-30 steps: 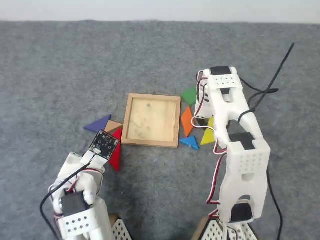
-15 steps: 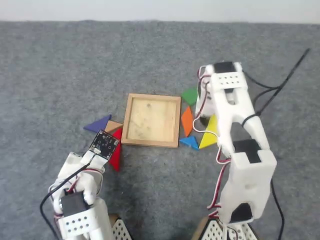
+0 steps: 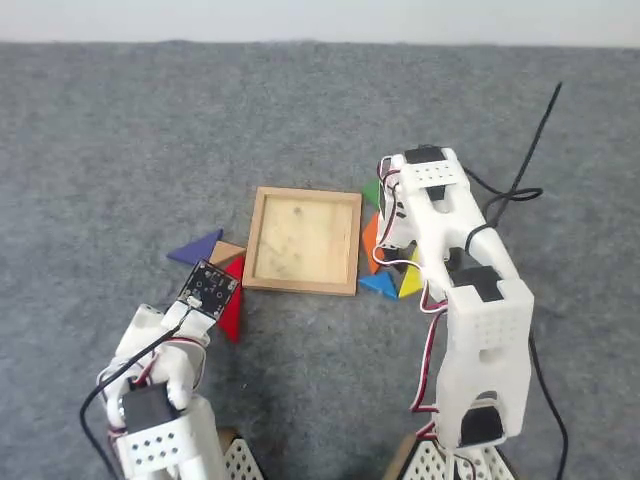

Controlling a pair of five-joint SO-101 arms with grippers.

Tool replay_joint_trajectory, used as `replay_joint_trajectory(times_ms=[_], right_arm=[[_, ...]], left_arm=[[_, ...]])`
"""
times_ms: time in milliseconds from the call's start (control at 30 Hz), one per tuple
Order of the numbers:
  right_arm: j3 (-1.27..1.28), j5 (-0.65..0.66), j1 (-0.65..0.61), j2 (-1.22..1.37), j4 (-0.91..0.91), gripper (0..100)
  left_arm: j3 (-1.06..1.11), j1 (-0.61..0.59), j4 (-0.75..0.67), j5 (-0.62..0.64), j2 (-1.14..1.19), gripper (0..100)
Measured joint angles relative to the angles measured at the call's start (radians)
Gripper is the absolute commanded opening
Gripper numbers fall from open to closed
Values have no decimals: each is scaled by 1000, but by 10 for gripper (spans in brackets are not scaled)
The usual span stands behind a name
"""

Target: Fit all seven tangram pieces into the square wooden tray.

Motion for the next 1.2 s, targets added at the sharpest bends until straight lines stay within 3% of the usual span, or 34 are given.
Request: replay_joint_trajectory(times_ms=[333,633,1000,1200], right_arm=[[2,3,6,-2,0,180],[-135,235,20,23,132,432],[-189,463,17,123,54,269],[-212,563,21,126,54,260]], left_arm=[[0,0,0,0,0,102],[0,0,0,0,0,104],[0,0,0,0,0,105],[0,0,0,0,0,105]])
